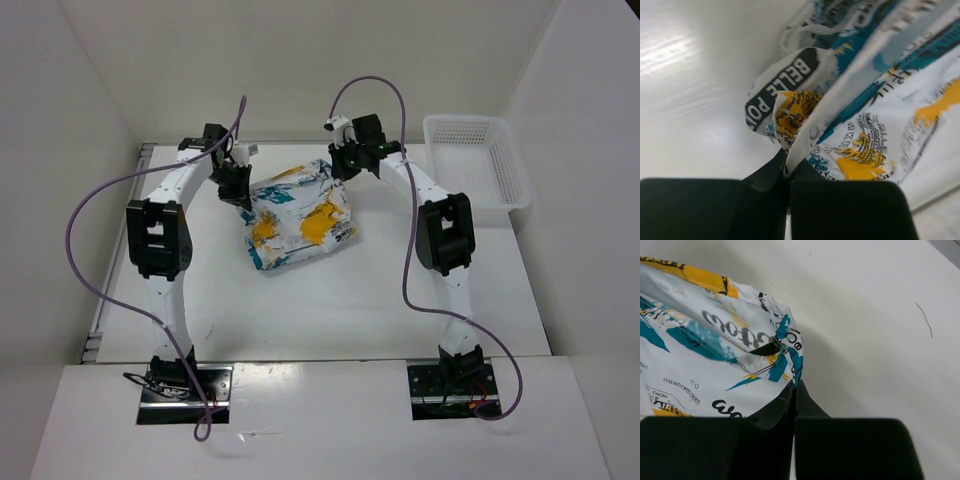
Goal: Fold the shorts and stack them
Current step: Fold the shorts
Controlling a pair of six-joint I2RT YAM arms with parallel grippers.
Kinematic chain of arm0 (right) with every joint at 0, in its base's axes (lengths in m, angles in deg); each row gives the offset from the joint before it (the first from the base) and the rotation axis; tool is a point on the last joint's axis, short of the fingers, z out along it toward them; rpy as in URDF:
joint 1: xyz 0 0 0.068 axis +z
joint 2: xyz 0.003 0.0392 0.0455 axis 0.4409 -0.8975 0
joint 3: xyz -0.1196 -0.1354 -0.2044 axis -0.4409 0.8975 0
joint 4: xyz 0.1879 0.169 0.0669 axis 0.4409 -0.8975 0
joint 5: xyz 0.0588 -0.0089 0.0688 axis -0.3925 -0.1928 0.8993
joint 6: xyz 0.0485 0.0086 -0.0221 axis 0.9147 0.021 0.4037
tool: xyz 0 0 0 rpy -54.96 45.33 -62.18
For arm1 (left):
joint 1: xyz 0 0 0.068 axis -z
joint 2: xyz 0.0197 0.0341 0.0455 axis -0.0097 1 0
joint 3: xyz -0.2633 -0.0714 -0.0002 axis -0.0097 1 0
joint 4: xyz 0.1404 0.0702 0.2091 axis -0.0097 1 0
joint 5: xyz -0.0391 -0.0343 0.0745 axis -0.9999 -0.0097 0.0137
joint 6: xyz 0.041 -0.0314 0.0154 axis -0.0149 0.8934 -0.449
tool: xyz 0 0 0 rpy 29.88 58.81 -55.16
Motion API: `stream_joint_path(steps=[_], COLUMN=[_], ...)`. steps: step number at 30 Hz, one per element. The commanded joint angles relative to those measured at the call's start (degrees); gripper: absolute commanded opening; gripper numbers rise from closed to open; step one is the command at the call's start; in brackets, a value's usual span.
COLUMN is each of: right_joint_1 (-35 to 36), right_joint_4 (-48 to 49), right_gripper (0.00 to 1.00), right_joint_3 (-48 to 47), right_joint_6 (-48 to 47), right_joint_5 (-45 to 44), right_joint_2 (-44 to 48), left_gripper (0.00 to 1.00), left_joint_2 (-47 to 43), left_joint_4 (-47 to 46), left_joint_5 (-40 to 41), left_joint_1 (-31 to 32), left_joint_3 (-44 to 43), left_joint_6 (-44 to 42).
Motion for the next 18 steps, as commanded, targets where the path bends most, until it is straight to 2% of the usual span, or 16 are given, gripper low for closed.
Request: stream_joint_path(steps=[1, 4, 5, 6, 7, 9, 10, 14, 17, 18], right_joint_1=[-0.41, -0.41, -0.41, -0.41, 0.20, 0.20, 0.20, 0.20, 0.20, 0.20], right_joint_4=[3.96, 4.49, 4.49, 4.49, 4.49, 4.49, 5.01, 6.07, 6.68, 6.68], right_gripper=[0.00, 0.00, 0.04, 0.11, 0.26, 0.47, 0.54, 0.66, 0.66, 0.66], right_joint_3=[-2.70, -4.02, -4.03, -4.55, -4.56, -5.08, -5.08, -5.70, -3.43, -2.20], right_joint_6=[1.30, 1.30, 1.82, 1.82, 2.43, 2.97, 3.75, 5.59, 5.60, 6.30], right_joint_5=[-3.80, -4.43, -4.43, -4.43, -4.43, -4.95, -5.65, -11.43, -14.26, -14.27], right_joint_2=[-1.90, -3.49, -4.19, -4.20, -4.20, -4.20, -4.20, -2.62, 1.07, 2.38], left_gripper=[0.02, 0.08, 0.11, 0.18, 0.23, 0.34, 0.47, 0.61, 0.72, 0.72], left_joint_2=[3.20, 5.14, 5.15, 5.15, 5.15, 5.15, 4.54, 1.55, -0.47, -2.22], left_joint_4=[-0.98, -0.98, -0.98, -0.98, -0.98, -0.98, -0.98, -1.68, -2.30, -2.30], left_joint_5=[6.45, 8.92, 9.45, 9.46, 10.15, 10.95, 10.95, 12.70, 13.41, 13.41], left_joint_1=[-0.45, 0.17, 0.17, 0.17, 0.17, 0.17, 0.17, -1.23, -2.82, -3.69], left_joint_3=[-5.37, -7.22, -7.23, -7.23, -7.23, -7.23, -7.23, -7.23, -7.23, -6.62], left_joint_6=[-0.23, -0.23, -0.23, -0.23, -0.23, -0.23, -0.23, -0.23, -0.23, -0.23])
